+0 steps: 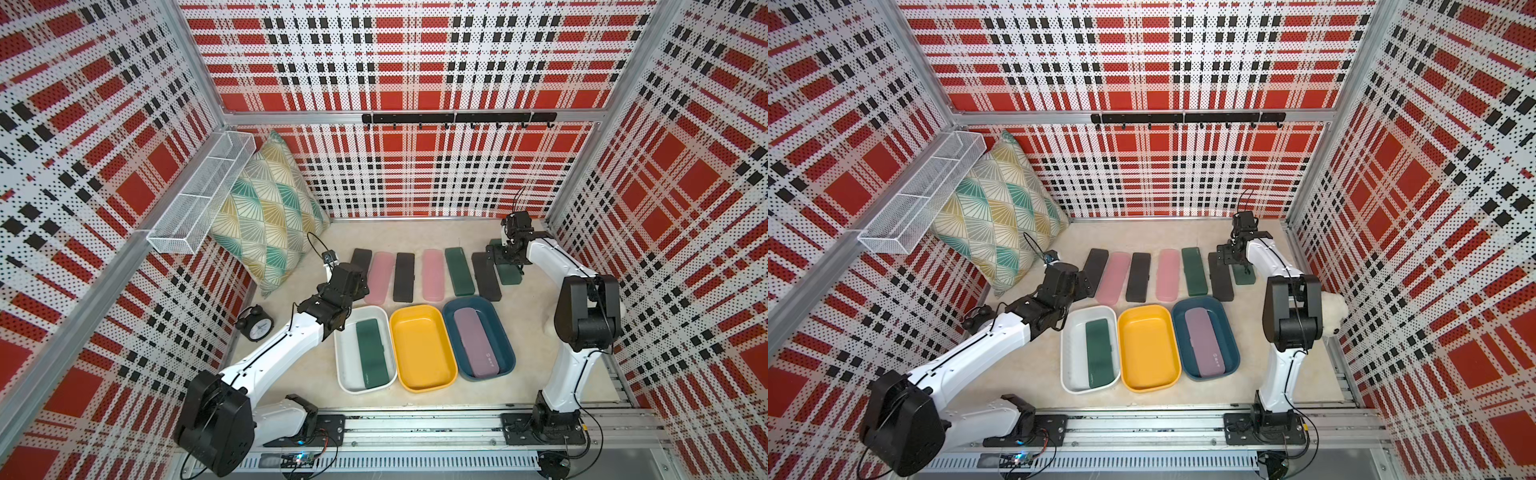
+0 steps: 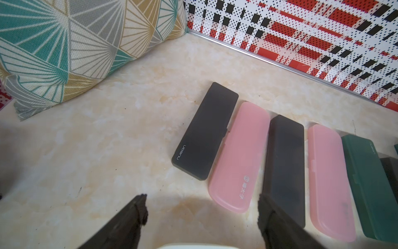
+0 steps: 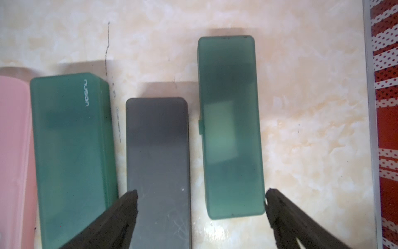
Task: Place the pencil cases by color into the storage box
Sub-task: Pick up the pencil case from the center of the board.
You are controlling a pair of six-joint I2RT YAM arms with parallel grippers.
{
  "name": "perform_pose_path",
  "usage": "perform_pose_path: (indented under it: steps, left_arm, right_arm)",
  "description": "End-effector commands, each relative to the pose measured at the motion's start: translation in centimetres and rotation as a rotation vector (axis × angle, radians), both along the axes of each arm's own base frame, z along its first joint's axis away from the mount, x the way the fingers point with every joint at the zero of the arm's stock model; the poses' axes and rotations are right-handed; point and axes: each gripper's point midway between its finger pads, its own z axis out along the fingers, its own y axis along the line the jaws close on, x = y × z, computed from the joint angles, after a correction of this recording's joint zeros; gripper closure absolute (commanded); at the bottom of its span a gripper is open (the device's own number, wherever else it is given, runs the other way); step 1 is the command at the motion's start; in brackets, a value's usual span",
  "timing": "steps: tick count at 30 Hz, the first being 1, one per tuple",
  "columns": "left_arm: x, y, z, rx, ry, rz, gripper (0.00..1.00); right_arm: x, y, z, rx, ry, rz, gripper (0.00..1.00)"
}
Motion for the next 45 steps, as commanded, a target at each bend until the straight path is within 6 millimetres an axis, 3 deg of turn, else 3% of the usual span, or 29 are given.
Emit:
perform_pose_path:
  steps: [1,6,22,38,45]
  left_arm:
    - [1.0,-0.3,1.2,-0.007,-0.037,-0.010,0.15]
    - [1.3,-0.4,1.2,-0.001,-0.036,-0.010,0.15]
    - [1.9,-0.4,1.0,0.000,-0.028,0.000,0.15]
    - [2.3,-0.4,0.8,0.001,-0.024,0.006,0.15]
    - [2.3,-0.4,0.6,0.000,-0.018,0.007,0.15]
  right_arm:
    - [1.2,-1.1,-1.0,-0.004,0.024,-0.004,0.02]
    - [3.4,-2.7,-1.8,0.009,0.027,-0.028,0.03]
    - [7.8,-3.5,-4.3,0.047,0.031,-0.038,0.07]
    - [8.2,-4.5,-7.4,0.054,0.065,-0.078,0.09]
    - [7.1,-5.0,-8.6,0.046,0.100,-0.090,0.11]
